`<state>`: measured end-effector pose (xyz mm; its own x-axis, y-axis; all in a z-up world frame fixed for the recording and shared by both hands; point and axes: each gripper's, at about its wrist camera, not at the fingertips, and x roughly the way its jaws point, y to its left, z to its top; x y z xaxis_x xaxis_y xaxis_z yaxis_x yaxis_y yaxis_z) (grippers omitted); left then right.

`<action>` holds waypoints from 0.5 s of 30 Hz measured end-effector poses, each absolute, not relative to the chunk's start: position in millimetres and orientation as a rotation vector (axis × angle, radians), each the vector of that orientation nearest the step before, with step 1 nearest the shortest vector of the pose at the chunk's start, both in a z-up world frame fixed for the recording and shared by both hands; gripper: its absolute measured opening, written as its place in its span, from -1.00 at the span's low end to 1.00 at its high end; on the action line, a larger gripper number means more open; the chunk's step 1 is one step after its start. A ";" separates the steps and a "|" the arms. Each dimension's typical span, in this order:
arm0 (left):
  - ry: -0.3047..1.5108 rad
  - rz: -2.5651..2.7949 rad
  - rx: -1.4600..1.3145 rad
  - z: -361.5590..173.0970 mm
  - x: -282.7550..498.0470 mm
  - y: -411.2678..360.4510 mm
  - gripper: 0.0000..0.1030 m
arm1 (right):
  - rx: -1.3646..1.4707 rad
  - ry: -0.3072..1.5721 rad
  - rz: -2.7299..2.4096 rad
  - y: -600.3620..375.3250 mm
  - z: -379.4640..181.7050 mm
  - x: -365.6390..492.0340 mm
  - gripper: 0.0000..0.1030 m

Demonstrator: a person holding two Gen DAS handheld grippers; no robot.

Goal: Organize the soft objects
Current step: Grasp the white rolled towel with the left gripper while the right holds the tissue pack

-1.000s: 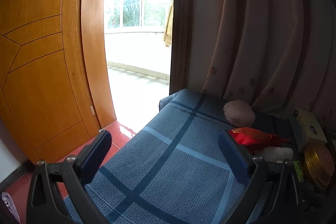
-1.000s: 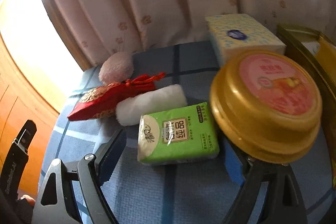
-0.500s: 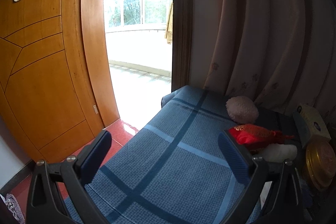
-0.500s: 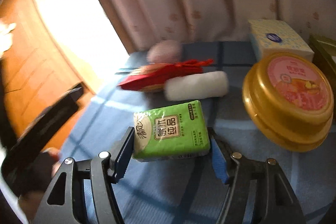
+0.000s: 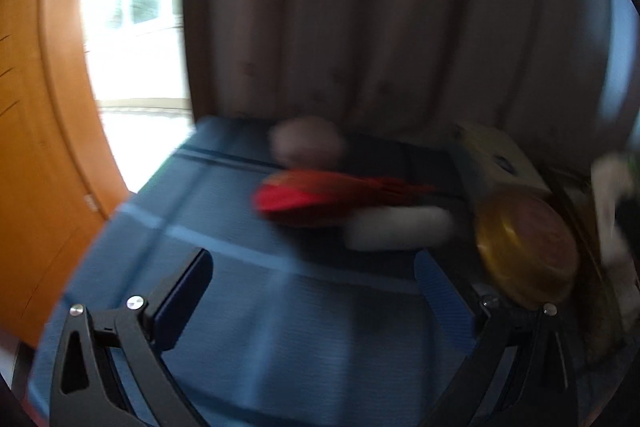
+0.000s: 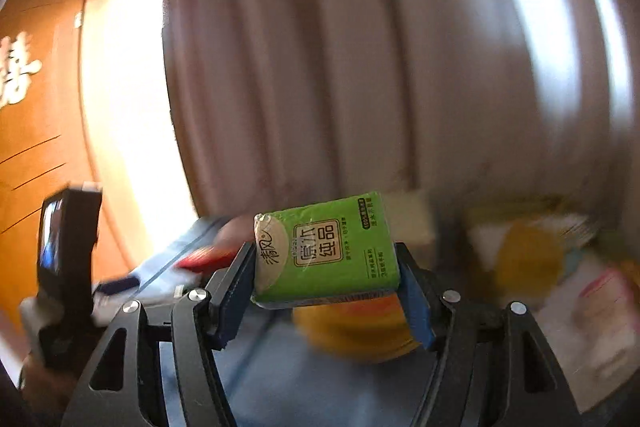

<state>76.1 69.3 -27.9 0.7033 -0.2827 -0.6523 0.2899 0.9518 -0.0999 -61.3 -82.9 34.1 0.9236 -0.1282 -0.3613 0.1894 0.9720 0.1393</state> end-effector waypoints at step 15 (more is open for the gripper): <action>0.882 -0.315 -0.028 -48.7 126.6 7.2 0.98 | 0.289 0.308 -0.282 -145.2 22.1 -44.4 0.33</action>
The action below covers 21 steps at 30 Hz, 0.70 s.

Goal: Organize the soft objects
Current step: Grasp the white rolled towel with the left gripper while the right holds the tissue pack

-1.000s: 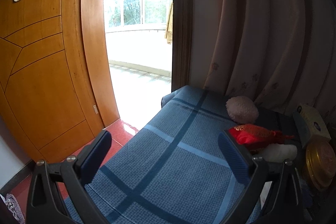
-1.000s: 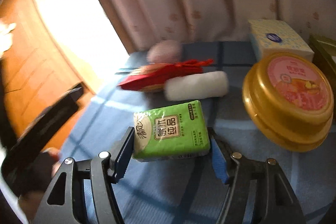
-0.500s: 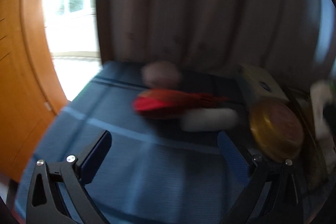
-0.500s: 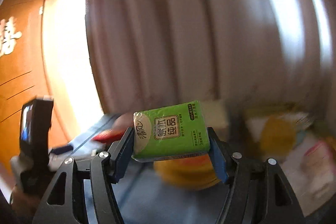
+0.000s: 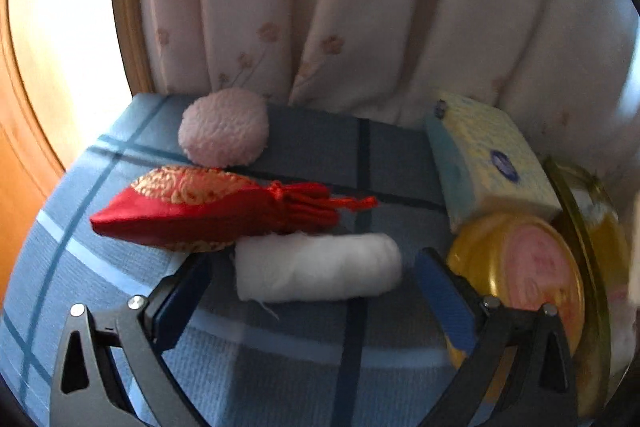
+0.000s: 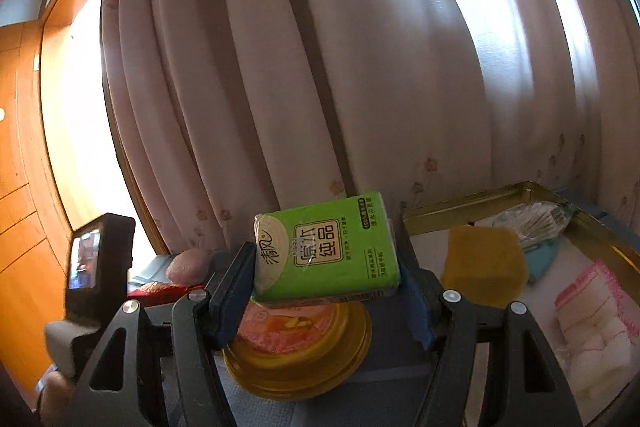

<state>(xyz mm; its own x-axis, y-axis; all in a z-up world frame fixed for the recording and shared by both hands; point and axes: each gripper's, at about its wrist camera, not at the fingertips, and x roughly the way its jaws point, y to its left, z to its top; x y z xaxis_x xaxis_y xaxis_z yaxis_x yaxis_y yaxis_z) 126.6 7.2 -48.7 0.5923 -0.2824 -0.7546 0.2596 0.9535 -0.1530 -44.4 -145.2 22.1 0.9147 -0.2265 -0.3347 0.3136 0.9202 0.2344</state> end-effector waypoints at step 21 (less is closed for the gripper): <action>0.846 -0.293 -0.137 -37.6 95.9 70.0 0.56 | 0.260 0.298 -0.265 -141.4 26.2 -49.4 0.33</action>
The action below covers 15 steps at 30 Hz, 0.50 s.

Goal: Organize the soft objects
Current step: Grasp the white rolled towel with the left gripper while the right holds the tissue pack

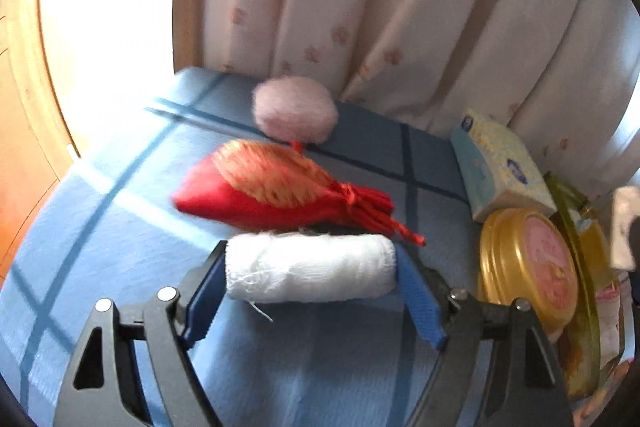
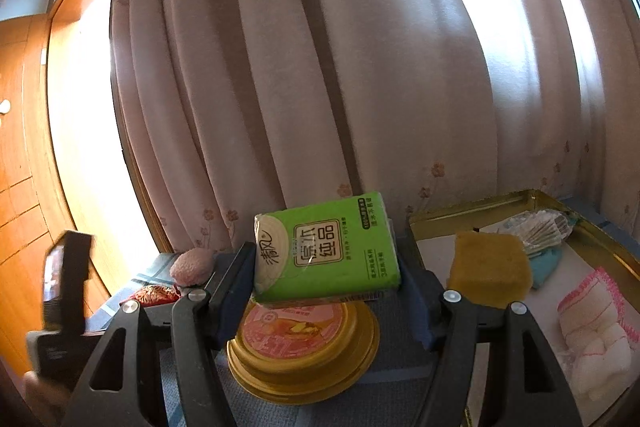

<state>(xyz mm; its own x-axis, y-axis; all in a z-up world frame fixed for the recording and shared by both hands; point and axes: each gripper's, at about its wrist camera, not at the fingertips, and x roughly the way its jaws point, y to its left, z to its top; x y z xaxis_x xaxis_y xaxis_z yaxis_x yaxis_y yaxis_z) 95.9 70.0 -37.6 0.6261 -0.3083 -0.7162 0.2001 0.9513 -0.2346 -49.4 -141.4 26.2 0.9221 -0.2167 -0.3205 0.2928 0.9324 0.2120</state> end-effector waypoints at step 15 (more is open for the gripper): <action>0.542 -0.089 0.014 -2.4 39.8 63.3 0.56 | 0.186 0.258 -0.286 -129.1 31.5 -57.1 0.33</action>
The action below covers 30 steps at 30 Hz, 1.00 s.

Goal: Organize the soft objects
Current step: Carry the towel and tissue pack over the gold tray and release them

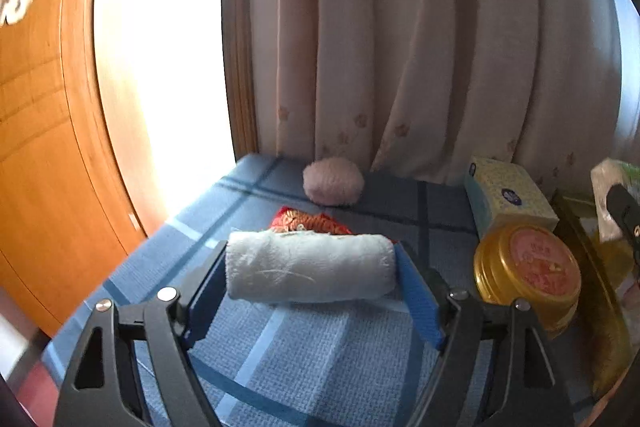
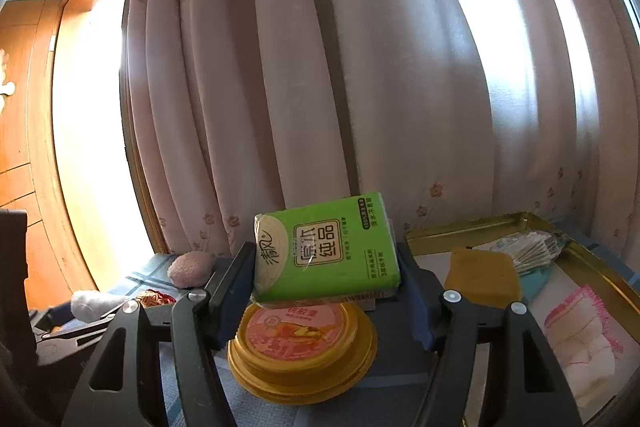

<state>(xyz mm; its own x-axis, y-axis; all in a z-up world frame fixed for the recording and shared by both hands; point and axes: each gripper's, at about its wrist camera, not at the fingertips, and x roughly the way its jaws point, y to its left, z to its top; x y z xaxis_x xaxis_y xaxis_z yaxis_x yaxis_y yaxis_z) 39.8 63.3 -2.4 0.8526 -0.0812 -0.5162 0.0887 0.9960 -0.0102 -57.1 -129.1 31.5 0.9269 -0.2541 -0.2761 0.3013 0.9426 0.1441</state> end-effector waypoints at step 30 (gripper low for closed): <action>0.525 -0.227 0.062 4.2 -10.7 -7.9 0.56 | 0.204 0.241 -0.377 -163.6 37.6 -122.8 0.33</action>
<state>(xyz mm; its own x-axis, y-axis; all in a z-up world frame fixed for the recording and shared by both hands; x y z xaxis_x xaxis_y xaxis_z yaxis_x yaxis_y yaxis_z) -10.7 -7.9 4.2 0.8407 -0.1985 -0.5038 0.2302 0.9731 0.0007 -122.8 -163.6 37.6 0.9017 -0.3381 -0.2694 0.3863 0.9099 0.1513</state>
